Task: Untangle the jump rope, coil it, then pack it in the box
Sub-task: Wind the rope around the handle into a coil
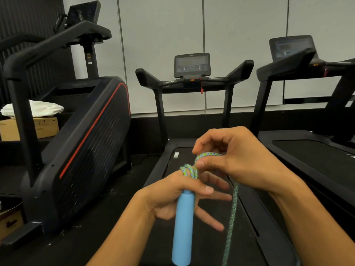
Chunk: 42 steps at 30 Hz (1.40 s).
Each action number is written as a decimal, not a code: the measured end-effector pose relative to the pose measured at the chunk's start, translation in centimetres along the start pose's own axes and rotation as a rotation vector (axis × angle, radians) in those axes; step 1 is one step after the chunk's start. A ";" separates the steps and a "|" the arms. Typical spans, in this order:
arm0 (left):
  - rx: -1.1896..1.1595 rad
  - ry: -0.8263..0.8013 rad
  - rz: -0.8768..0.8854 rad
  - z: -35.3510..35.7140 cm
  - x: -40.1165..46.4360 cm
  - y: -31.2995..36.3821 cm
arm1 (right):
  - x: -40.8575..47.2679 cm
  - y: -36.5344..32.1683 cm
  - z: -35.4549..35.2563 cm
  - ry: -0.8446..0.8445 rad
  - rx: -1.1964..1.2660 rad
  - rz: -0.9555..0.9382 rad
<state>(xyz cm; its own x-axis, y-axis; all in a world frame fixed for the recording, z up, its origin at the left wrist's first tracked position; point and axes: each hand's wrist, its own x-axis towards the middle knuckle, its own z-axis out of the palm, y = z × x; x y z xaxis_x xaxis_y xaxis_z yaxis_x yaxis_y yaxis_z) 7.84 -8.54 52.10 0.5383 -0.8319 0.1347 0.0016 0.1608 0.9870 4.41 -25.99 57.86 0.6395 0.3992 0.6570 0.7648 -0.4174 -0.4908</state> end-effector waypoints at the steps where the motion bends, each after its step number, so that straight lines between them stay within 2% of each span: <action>1: 0.010 0.003 -0.008 -0.2 0.0 0.1 | 0.0 0.4 -0.2 0.016 0.005 0.018; 6: 0.069 -0.171 -0.080 0.7 0.1 0.2 | 0.4 1.4 0.4 0.017 0.042 0.069; 9: 0.024 -0.244 -0.025 1.2 0.2 0.0 | 0.0 1.2 -0.3 -0.081 0.189 0.097; 10: -0.016 -0.245 0.015 1.3 0.3 0.0 | 0.1 0.9 1.0 -0.060 0.181 0.116; 11: -0.057 -0.238 0.065 1.3 0.4 0.1 | 0.4 0.7 3.1 0.056 0.117 0.212; 12: -0.090 -0.228 0.120 1.2 0.5 0.1 | 0.3 1.6 4.0 0.268 -0.046 0.362; 13: -0.112 -0.226 0.172 1.1 0.5 0.2 | 1.3 1.4 5.7 0.449 -0.053 0.450; 15: -0.137 -0.267 0.270 1.0 0.5 0.3 | 5.7 0.6 11.3 0.860 -0.082 0.402; 16: -0.148 -0.296 0.315 1.0 0.5 0.4 | 6.8 0.5 12.8 0.921 -0.113 0.412; 17: -0.165 -0.328 0.360 0.9 0.5 0.6 | 6.3 0.5 12.4 0.837 -0.128 0.503; 19: -0.219 -0.376 0.431 0.9 0.5 1.0 | 2.1 0.2 8.5 0.428 -0.150 0.798; 20: -0.234 -0.382 0.458 0.8 0.4 1.3 | 1.1 0.3 7.2 0.282 -0.109 0.801; 22: -0.226 -0.350 0.514 0.6 0.2 1.6 | 0.0 0.2 3.9 -0.188 0.188 0.518; 23: -0.209 -0.310 0.546 0.4 0.1 1.7 | -0.7 0.8 2.2 -0.329 0.244 0.422; 24: -0.192 -0.271 0.576 0.2 -0.1 1.8 | -1.0 1.3 1.3 -0.386 0.275 0.371; 26: -0.202 -0.224 0.624 -0.5 -0.1 1.7 | -0.8 2.3 1.1 -0.440 0.291 0.327; 30: -0.309 -0.248 0.642 -1.9 -0.2 2.0 | -0.5 2.7 1.3 -0.565 0.370 0.282; 32: -0.237 -0.121 0.606 -1.9 -0.6 2.2 | -0.4 2.6 1.1 -0.582 0.386 0.288; 37: -0.050 0.090 0.479 -1.5 -0.5 1.8 | -0.4 2.2 0.9 -0.542 0.213 0.306; 42: -0.086 0.030 0.388 -1.1 -0.8 2.3 | -0.2 0.5 1.6 -0.469 0.002 0.287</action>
<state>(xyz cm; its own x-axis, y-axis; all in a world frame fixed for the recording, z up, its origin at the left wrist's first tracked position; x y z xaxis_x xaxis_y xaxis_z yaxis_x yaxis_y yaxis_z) 8.35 -6.92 54.20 0.5370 -0.6849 0.4925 -0.1372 0.5051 0.8521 4.81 -24.97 56.58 0.7881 0.5912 0.1714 0.5547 -0.5614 -0.6142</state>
